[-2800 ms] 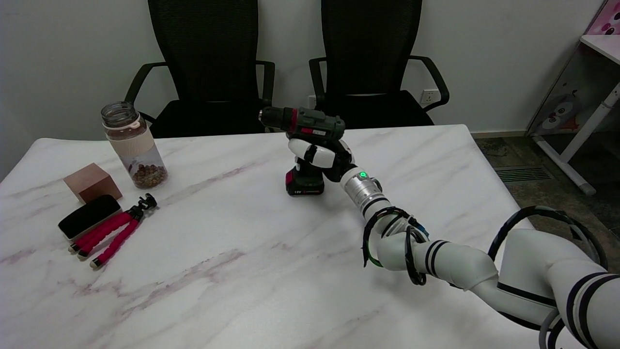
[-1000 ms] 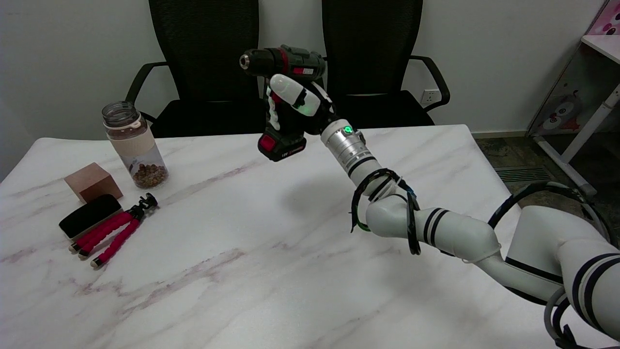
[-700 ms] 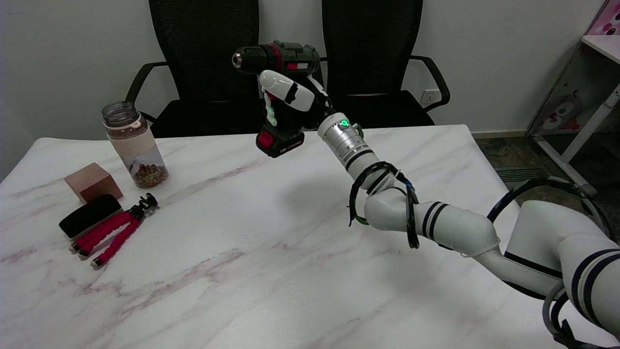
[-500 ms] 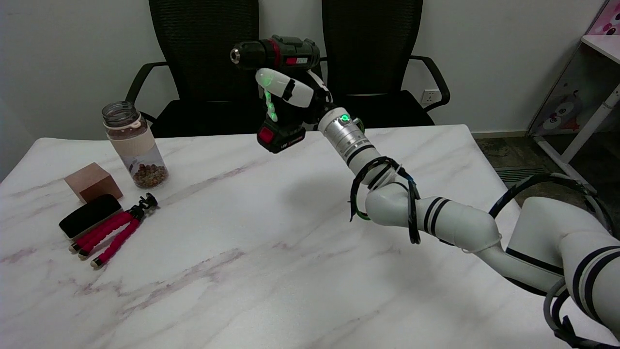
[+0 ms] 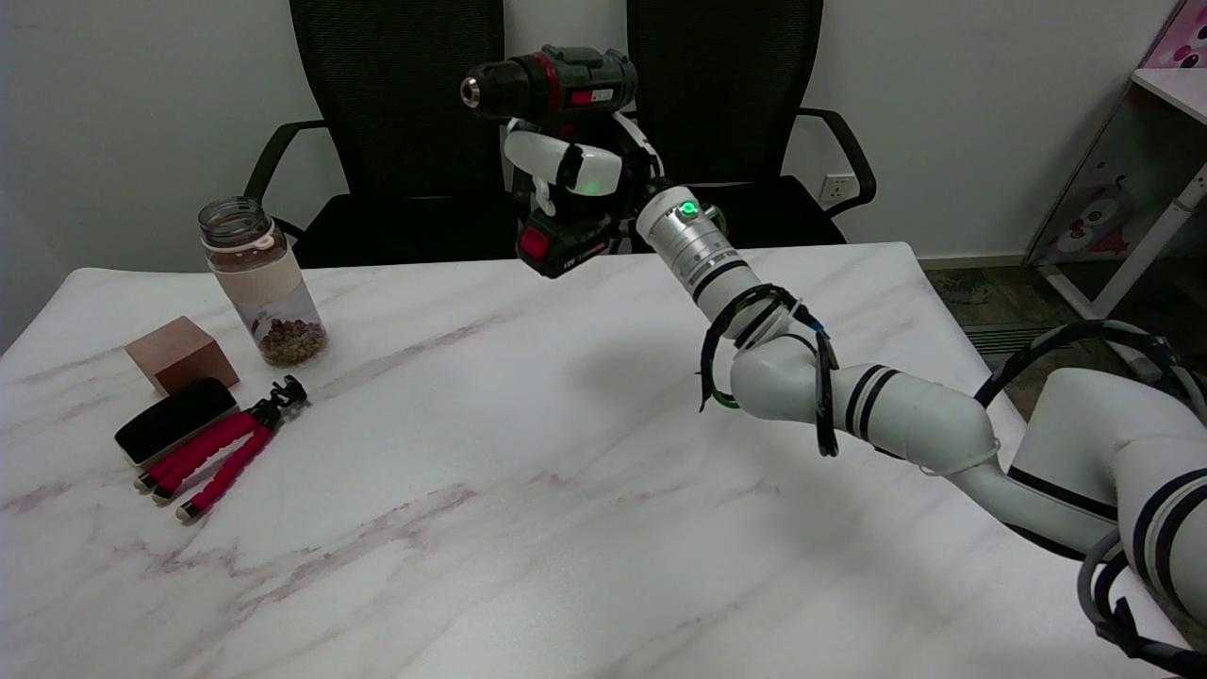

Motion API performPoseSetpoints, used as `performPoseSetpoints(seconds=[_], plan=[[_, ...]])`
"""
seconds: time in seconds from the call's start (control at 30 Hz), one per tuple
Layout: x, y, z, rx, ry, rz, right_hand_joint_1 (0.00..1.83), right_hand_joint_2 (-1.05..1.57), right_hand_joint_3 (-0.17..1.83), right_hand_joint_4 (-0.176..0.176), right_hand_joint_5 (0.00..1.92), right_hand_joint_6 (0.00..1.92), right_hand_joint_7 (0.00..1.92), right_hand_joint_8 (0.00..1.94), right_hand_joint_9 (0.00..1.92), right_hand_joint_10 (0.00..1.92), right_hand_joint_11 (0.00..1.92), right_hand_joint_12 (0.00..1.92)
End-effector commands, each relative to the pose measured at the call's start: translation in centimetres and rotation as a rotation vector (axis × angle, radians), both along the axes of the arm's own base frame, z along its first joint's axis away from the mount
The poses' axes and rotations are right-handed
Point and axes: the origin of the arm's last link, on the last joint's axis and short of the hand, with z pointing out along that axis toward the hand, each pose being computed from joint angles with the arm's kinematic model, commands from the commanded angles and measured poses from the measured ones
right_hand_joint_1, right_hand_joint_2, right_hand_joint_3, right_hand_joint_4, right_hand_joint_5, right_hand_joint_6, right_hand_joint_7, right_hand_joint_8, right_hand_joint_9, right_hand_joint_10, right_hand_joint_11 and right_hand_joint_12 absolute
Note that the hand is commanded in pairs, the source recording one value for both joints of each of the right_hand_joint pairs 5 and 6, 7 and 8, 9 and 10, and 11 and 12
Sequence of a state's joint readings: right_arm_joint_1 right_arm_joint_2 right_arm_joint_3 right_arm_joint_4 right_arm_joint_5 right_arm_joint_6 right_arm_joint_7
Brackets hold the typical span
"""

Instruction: Pick up the power screwdriver.

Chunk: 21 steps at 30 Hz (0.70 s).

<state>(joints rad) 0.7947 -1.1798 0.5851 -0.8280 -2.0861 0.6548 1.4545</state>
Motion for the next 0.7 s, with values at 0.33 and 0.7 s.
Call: performPoseSetpoints(seconds=[0.33, 0.7], plan=[[2.4, -0.4, 0.2, 0.009, -0.038, 0.031, 1.14, 0.7, 1.0, 0.001, 1.11, 1.11, 1.11, 1.11, 1.82, 1.82, 1.92, 1.92], [2.7, -0.3, -2.3, 0.051, -0.12, 0.014, 1.02, 0.92, 0.91, 0.176, 1.64, 1.64, 1.64, 1.64, 1.87, 1.87, 1.92, 1.92]])
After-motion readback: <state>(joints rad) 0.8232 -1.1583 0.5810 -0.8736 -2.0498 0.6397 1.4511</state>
